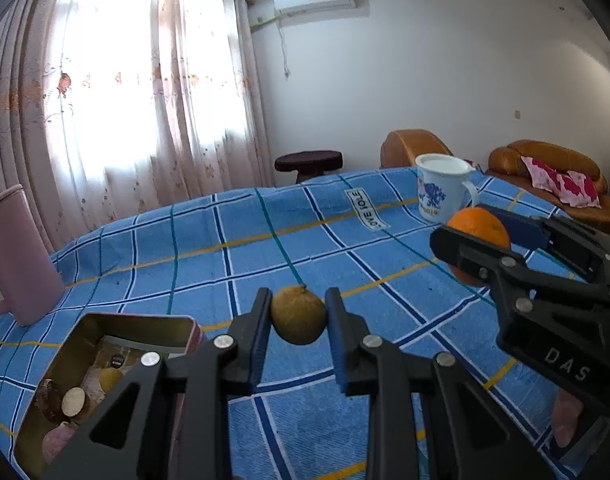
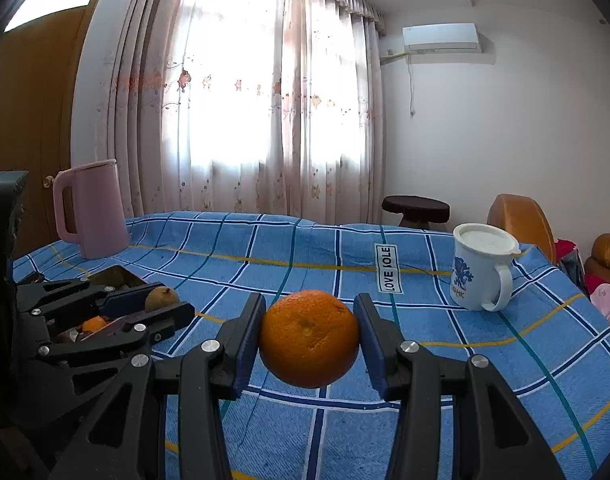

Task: Organize fruits
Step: 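Carry the tan fruit with the left tool while the right tool carries the orange to the tin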

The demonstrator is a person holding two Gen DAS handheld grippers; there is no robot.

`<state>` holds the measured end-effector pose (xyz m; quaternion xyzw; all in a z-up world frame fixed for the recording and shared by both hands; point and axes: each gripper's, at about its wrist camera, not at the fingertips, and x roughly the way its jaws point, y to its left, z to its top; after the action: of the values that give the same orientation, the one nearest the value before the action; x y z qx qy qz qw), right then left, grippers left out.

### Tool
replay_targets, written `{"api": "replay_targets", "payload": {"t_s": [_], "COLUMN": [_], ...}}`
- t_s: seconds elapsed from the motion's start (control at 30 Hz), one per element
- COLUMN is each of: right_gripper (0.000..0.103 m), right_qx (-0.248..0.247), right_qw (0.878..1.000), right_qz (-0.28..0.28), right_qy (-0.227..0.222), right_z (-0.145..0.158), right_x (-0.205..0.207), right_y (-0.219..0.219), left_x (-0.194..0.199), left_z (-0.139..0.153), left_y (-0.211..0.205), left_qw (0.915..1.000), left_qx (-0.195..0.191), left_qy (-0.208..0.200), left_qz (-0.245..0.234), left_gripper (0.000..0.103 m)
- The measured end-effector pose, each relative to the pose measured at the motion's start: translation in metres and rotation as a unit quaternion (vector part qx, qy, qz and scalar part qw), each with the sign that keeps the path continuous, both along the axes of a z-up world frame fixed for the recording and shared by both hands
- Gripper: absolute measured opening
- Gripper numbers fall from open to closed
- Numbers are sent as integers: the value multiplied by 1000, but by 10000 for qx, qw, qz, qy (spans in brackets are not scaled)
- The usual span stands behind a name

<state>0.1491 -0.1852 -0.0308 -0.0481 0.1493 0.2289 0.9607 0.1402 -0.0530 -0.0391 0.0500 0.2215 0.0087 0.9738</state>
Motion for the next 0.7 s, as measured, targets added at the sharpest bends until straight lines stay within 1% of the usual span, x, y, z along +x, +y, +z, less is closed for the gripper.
{"api": "replay_targets", "payload": {"t_s": [0.33, 0.57, 0.7], "right_gripper": [48, 48, 48], "right_qx": [47, -8, -129], "right_qw": [9999, 9998, 9996], "right_qz": [-69, -120, -159], "right_qy": [-104, -130, -178], "right_z": [1, 2, 1], "right_x": [-6, -14, -18], "right_y": [-2, 1, 6], "left_x": [-13, -23, -24], "left_z": [3, 4, 4], "left_y": [2, 6, 10], "left_qw": [9997, 9995, 9994], "left_qx": [-36, -112, -188], "left_qy": [-237, -289, -289], "left_qz": [-13, -57, -70], "left_gripper": [28, 28, 28]}}
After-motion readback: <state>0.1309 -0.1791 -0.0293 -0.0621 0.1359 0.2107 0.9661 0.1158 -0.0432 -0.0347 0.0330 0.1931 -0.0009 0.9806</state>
